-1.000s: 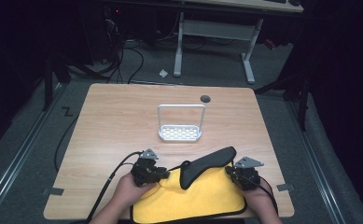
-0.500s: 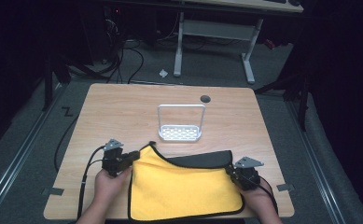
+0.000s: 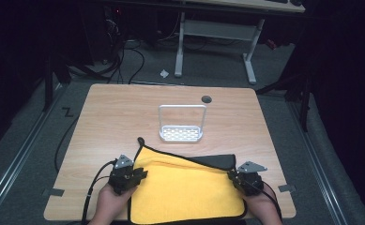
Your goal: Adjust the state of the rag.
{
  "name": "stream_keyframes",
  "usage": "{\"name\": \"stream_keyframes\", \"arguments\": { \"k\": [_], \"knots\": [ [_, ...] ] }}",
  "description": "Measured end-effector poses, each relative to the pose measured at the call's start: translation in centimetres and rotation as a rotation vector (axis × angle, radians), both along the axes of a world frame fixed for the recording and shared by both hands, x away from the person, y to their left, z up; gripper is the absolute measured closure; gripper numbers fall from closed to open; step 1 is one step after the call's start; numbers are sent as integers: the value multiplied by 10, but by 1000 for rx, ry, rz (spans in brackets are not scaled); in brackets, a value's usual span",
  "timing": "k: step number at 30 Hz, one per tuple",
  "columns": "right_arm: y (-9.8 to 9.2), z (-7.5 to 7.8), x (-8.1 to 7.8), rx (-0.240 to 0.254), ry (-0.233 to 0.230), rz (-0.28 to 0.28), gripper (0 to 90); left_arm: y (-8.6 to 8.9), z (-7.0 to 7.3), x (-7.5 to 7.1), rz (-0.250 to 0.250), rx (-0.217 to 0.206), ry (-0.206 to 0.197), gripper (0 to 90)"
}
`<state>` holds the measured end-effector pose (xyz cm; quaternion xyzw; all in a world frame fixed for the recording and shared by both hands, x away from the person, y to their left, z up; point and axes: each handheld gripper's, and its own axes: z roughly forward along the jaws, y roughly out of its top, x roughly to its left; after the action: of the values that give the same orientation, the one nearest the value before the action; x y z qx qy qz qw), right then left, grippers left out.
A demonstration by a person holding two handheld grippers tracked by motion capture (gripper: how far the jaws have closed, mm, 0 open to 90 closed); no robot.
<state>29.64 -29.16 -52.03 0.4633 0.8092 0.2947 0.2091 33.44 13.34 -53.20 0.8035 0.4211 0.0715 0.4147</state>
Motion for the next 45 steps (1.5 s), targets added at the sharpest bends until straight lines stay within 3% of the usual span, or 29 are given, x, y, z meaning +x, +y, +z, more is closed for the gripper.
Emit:
{"name": "stream_keyframes", "arguments": {
  "k": [4,6,8,11,12,13,14,16,17,18,20,21,22,23,24,25,26,29,33,34,36,38,41,45],
  "knots": [
    [-1,4,-8,7,-25,2,765,2,0,-5,-10,15,-18,732],
    [-1,10,-7,41,-90,-17,702,4,-1,-3,-7,7,-17,747],
    [0,11,4,42,-136,-47,623,5,-2,1,6,6,-24,759],
    [-1,7,16,25,-135,-82,606,6,-3,5,26,-2,-29,759],
    [-3,4,25,38,-119,-88,662,6,-2,5,26,2,-30,757],
    [-3,2,27,40,-96,-87,789,6,-3,5,24,4,-33,755],
    [-3,0,29,28,-79,-79,842,5,-2,5,23,7,-34,748],
    [-1,3,29,23,-92,-71,900,5,-1,5,19,8,-27,718],
    [-1,7,28,28,-114,-75,900,5,0,7,16,5,-11,701],
    [0,12,29,36,-137,-82,900,6,8,11,19,-29,-31,687],
    [0,16,31,45,-154,-87,900,7,13,15,21,-39,-46,677],
    [4,21,40,35,-174,-101,900,8,20,29,32,-55,-53,677],
    [4,21,40,35,-174,-101,900,8,20,29,32,-55,-53,681],
    [6,23,51,57,-170,-114,900,8,21,37,37,-49,-60,694],
    [7,24,55,53,-166,-129,900,7,20,45,38,-50,-42,696],
    [8,26,57,62,-172,-136,897,1,14,65,22,-8,-8,695],
    [8,26,57,62,-172,-136,897,1,14,65,22,-8,-8,690],
    [5,28,53,67,-174,-133,755,-4,8,76,24,38,-11,675],
    [-3,12,36,40,-125,-122,645,-4,2,80,29,52,-28,624],
    [-5,7,33,39,-108,-117,638,-4,3,79,34,72,-34,615],
    [-6,1,29,58,-75,-108,675,-6,4,77,41,110,-56,618],
    [-3,3,29,50,-66,-91,866,-7,4,76,47,134,-72,632],
    [3,10,33,58,-99,-83,890,-5,4,78,65,131,-71,634],
    [8,21,50,75,-142,-108,893,-2,3,81,77,131,-72,640]
  ]
}}
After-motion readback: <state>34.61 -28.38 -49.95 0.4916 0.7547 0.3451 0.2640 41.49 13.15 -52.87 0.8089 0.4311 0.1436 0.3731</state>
